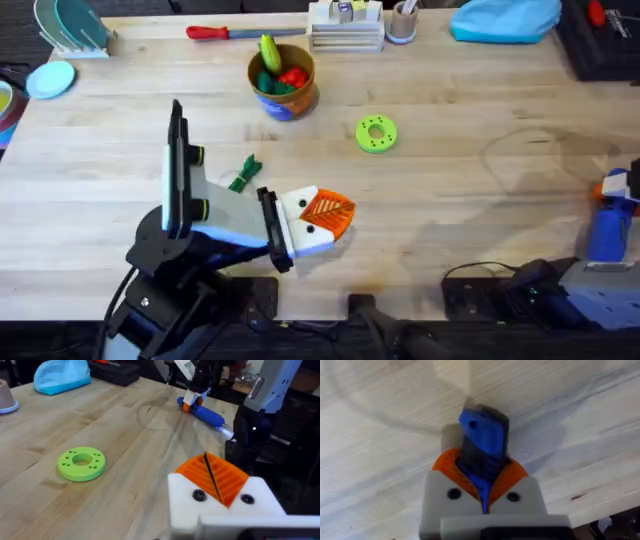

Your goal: Pick up the gripper from the table and insert it into the empty holder that is missing its gripper. Then pick up a screw, insert it into the mounting hole, and use the screwdriver to tighten it. Finally, clean up the table by picking up the vegetable and placing it into the bucket.

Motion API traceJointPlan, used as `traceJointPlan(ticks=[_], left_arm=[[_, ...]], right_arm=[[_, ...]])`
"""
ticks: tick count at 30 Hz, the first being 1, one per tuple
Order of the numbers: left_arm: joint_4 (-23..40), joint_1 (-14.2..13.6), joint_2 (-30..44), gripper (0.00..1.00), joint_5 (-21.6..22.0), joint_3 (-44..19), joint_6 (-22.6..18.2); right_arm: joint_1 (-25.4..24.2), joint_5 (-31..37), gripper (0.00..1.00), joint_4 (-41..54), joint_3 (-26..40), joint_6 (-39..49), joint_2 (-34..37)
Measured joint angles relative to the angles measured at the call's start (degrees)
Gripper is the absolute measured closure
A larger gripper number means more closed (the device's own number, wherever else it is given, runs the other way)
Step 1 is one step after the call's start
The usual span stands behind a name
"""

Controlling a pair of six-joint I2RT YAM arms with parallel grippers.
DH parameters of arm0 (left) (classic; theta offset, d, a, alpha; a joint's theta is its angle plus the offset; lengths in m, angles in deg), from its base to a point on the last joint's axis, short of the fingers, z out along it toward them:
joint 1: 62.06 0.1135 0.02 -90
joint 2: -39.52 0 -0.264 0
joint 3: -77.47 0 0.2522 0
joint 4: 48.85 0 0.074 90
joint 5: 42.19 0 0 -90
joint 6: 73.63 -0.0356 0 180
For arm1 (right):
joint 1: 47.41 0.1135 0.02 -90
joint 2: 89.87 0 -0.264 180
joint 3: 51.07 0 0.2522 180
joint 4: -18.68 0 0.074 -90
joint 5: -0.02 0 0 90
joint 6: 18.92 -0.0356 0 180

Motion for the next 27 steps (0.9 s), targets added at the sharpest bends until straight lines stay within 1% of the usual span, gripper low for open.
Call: traceJointPlan(ticks=[5, 8, 11, 14, 19, 22, 27], left_arm=[[0.0, 0.0, 0.0, 0.992, 0.0, 0.0, 0.0], [0.0, 0.0, 0.0, 0.992, 0.0, 0.0, 0.0], [0.0, 0.0, 0.0, 0.992, 0.0, 0.0, 0.0], [0.0, 0.0, 0.0, 0.992, 0.0, 0.0, 0.0], [0.0, 0.0, 0.0, 0.992, 0.0, 0.0, 0.0], [0.0, 0.0, 0.0, 0.992, 0.0, 0.0, -0.01], [0.0, 0.0, 0.0, 0.992, 0.0, 0.0, 0.0]], right_arm=[[1.03, 0.79, 0.983, 0.29, 0.2, -0.07, 0.0], [2.53, 1.29, 0.983, 0.46, 0.38, -0.33, 0.0], [4.97, 1.25, 0.983, 0.12, 1.3, -1.65, -0.2], [7.96, 1.25, 0.983, -2.25, 1.99, -4.35, -1.88], [14.44, 1.04, 0.983, -8.83, 2.24, -9.64, -8.61], [18.01, -2.77, 0.983, -12.31, 2.27, -12.8, -13.39], [21.49, -14.7, 0.983, -16.56, 2.29, -19.24, -20.25]])
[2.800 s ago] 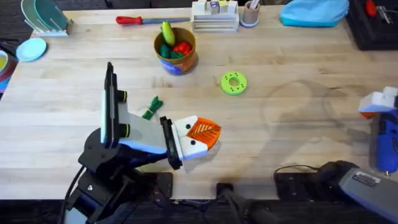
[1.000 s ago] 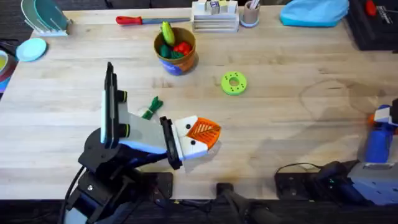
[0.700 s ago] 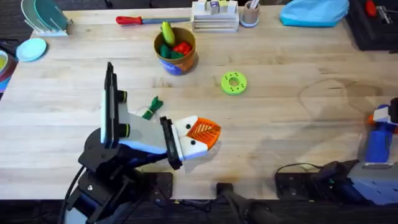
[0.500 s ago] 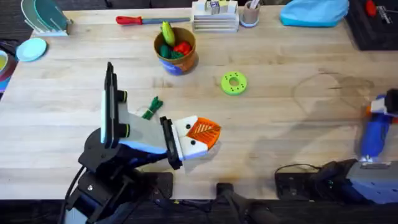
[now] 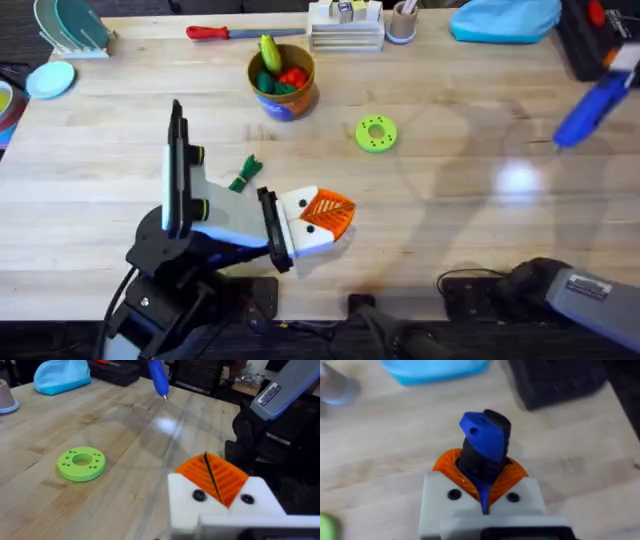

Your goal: Pick up the gripper from the table and insert it into the empty holder that is missing its gripper. Then pick up a screw, insert it into the mounting hole, and use the screwdriver to tighten it. Finally, clean up the table by picking up the vegetable and placing it into the bucket.

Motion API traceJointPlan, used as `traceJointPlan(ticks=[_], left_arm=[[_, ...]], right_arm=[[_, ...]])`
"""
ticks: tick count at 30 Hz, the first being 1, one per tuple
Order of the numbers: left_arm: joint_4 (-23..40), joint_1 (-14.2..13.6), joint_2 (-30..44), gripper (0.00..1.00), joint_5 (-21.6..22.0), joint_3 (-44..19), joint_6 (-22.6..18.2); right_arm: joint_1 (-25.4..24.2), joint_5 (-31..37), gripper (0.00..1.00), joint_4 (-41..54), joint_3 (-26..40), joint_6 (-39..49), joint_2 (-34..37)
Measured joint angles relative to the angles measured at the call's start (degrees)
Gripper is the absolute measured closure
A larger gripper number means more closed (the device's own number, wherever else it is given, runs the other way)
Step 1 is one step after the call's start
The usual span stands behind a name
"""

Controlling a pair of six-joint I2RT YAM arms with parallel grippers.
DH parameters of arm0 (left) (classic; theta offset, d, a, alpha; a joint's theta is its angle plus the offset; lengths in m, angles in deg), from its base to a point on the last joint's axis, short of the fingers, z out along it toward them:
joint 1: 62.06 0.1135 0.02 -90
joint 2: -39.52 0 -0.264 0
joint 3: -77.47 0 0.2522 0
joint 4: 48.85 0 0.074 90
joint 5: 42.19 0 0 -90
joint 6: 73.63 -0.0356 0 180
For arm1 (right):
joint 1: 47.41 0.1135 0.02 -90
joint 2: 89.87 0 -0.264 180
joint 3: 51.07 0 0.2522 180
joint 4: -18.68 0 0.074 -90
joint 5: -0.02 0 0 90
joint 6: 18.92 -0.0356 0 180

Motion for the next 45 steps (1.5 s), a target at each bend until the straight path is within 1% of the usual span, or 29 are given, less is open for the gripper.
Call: traceJointPlan(ticks=[2, 6, 14, 17, 19, 22, 24, 27, 31, 35, 39, 45], left_arm=[[0.0, 0.0, 0.0, 0.992, 0.0, 0.0, 0.0], [0.0, 0.0, 0.0, 0.992, 0.0, 0.0, -0.01], [0.0, 0.0, 0.0, 0.992, 0.0, 0.0, 0.0], [0.0, 0.0, 0.0, 0.992, 0.0, 0.0, -0.02], [0.0, 0.0, 0.0, 0.992, 0.0, 0.0, -0.01], [0.0, 0.0, 0.0, 0.992, 0.0, 0.0, 0.0], [0.0, 0.0, 0.0, 0.992, 0.0, 0.0, 0.0], [0.0, 0.0, 0.0, 0.992, 0.0, 0.0, 0.0], [0.0, 0.0, 0.0, 0.992, 0.0, 0.0, -0.02], [0.0, 0.0, 0.0, 0.992, 0.0, 0.0, 0.0], [0.0, 0.0, -0.02, 0.992, 0.0, 0.0, 0.0], [0.0, 0.0, 0.0, 0.992, 0.0, 0.0, 0.0]], right_arm=[[1.38, -4.03, 0.983, -1.13, 0.04, -2.61, -2.34], [5.52, -8.7, 0.983, -3.44, 0.04, -7.44, -6.28], [18.58, -12.05, 0.983, -11.25, -0.13, -12.97, -13.54], [23.23, -12.65, 0.983, -17.55, -1.39, -15.48, -16.14], [26.42, -12.84, 0.983, -23.63, -3.5, -17.8, -17.73], [31.46, -12.86, 0.983, -33.9, -8.19, -20.85, -19.59], [35.89, -12.88, 0.984, -41.37, -12.36, -22.26, -20.64], [41.35, -13.61, 0.983, -47.31, -16.97, -23.92, -21.5], [45.79, -17.68, 0.984, -52.72, -20.88, -26.28, -21.48], [48.86, -25.57, 0.984, -56.93, -21.59, -27.98, -21.5], [53.01, -31.25, 0.983, -59.0, -21.57, -29.92, -21.54], [60.87, -34.59, 0.984, -59.77, -21.59, -29.66, -21.54]])
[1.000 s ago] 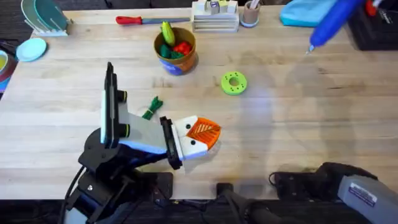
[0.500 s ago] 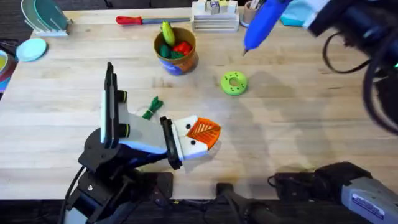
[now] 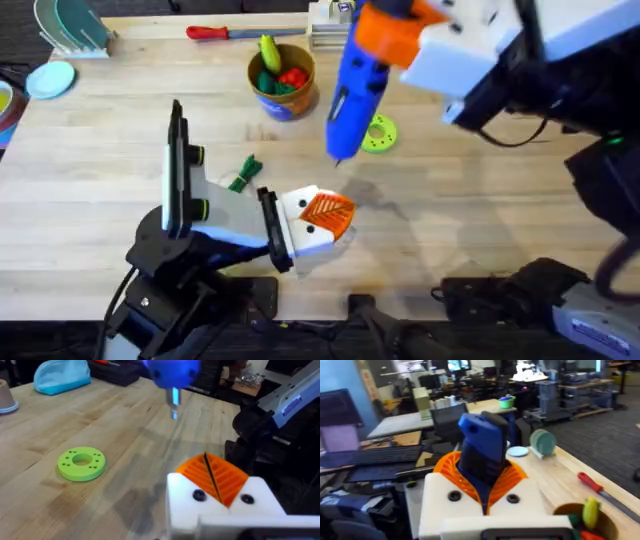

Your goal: Pick up the gripper from the table and insert it into the empty holder that is missing its gripper. Then pick up a screw, insert it into the mounting hole, and use the screwdriver to tighten it. Finally, clean up the table by picking up the vegetable and placing it into the bucket.

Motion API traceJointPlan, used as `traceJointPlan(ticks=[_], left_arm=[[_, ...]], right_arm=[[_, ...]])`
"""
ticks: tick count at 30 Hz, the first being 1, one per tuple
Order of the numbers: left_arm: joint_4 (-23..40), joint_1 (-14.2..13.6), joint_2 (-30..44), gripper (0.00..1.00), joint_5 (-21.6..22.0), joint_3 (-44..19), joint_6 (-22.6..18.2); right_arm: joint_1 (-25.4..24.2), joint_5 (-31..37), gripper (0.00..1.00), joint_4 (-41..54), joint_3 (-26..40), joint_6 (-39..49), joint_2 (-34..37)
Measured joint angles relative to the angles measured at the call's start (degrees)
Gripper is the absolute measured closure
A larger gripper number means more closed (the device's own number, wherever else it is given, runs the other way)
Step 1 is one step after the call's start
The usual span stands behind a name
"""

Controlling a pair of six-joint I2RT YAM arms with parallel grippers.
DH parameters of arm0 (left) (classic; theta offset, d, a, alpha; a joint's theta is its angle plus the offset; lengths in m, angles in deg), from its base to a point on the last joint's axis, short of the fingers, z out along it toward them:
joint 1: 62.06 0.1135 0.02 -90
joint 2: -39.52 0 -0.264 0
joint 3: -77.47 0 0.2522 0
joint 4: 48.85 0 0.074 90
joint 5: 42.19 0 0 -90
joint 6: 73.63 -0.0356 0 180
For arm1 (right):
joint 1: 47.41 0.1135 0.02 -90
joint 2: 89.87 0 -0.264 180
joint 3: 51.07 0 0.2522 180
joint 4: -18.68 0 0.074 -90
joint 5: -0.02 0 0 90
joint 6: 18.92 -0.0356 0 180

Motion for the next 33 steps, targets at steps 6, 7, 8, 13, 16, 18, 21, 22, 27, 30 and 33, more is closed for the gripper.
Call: traceJointPlan(ticks=[6, 7, 8, 13, 16, 18, 21, 22, 27, 30, 33], left_arm=[[0.0, 0.0, 0.0, 0.992, 0.0, 0.0, 0.0], [0.0, 0.0, 0.0, 0.992, 0.0, 0.0, 0.0], [0.0, 0.0, 0.0, 0.992, 0.0, 0.0, 0.0], [0.0, 0.0, 0.0, 0.992, 0.0, 0.0, 0.0], [0.0, 0.0, 0.0, 0.992, 0.0, 0.0, 0.0], [0.0, 0.0, 0.0, 0.992, 0.0, 0.0, 0.0], [0.0, 0.0, 0.0, 0.992, 0.0, 0.0, 0.0], [0.0, 0.0, 0.0, 0.992, 0.0, 0.0, 0.0], [0.0, 0.0, 0.0, 0.992, 0.0, 0.0, -0.02], [0.0, 0.0, 0.0, 0.992, 0.0, 0.0, 0.0], [0.0, 0.0, 0.0, 0.992, 0.0, 0.0, 0.0]], right_arm=[[6.07, -0.37, 0.984, -1.93, -0.13, 0.93, 0.0], [6.96, -0.23, 0.984, -2.08, -0.23, 1.19, 0.02], [7.94, -0.1, 0.984, -2.38, -0.36, 1.66, 0.07], [12.43, 0.2, 0.984, -3.76, -0.46, 4.41, 1.97], [13.91, 0.29, 0.984, -4.51, -0.52, 5.43, 3.81], [14.19, 0.36, 0.984, -5.2, -0.68, 5.72, 4.82], [14.29, 0.49, 0.984, -5.42, -0.72, 6.3, 5.72], [14.27, 0.62, 0.984, -5.42, -0.74, 6.65, 5.79], [14.29, 1.09, 0.984, -6.2, -0.79, 8.5, 5.79], [14.29, 1.39, 0.984, -6.16, -0.79, 8.87, 5.77], [14.29, 1.63, 0.984, -5.45, -0.79, 9.13, 5.77]])
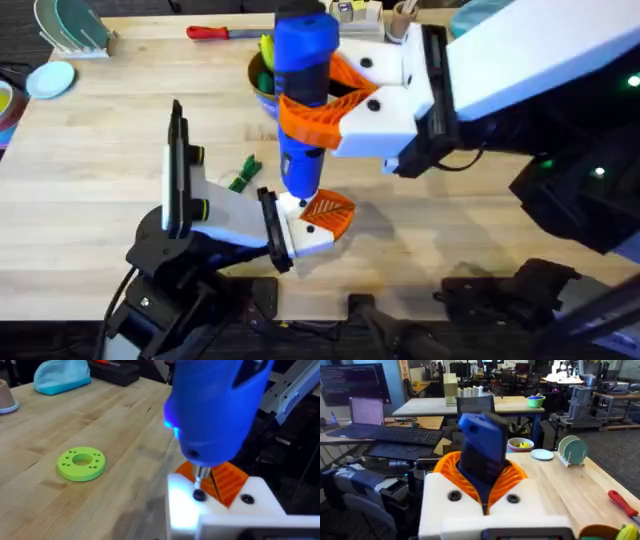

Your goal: Pick up the gripper from the table and insert it into the empty holder that is missing its gripper. Then pick up a screw, insert it into the mounting hole, and use the screwdriver to tighten it. Finally, clean up the table by picking up the vegetable and placing it into the bucket.

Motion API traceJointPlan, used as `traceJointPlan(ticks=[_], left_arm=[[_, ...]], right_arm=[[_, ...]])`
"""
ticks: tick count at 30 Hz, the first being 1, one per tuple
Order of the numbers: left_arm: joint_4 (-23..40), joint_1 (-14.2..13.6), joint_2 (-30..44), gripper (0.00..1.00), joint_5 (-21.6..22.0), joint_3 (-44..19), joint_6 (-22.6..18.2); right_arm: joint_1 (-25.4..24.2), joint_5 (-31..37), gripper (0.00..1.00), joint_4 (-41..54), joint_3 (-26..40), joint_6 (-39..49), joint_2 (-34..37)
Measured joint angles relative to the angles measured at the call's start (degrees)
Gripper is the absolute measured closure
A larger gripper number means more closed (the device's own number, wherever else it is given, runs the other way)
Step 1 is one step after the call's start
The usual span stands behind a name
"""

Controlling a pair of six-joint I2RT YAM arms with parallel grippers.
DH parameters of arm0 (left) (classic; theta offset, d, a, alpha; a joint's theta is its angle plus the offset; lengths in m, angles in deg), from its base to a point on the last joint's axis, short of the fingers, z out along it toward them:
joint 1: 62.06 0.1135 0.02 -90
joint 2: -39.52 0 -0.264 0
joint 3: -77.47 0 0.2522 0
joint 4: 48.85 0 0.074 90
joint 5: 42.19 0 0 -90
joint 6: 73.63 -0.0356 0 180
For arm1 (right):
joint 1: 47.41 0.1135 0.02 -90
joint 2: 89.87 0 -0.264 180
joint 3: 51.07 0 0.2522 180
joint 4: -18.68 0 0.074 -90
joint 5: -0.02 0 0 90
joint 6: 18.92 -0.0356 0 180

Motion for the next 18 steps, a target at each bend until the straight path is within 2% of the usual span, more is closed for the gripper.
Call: traceJointPlan(ticks=[18], left_arm=[[0.0, 0.0, 0.0, 0.992, 0.0, 0.0, 0.0]], right_arm=[[0.0, 0.3, 0.984, 0.47, -0.02, -0.98, 1.14]])
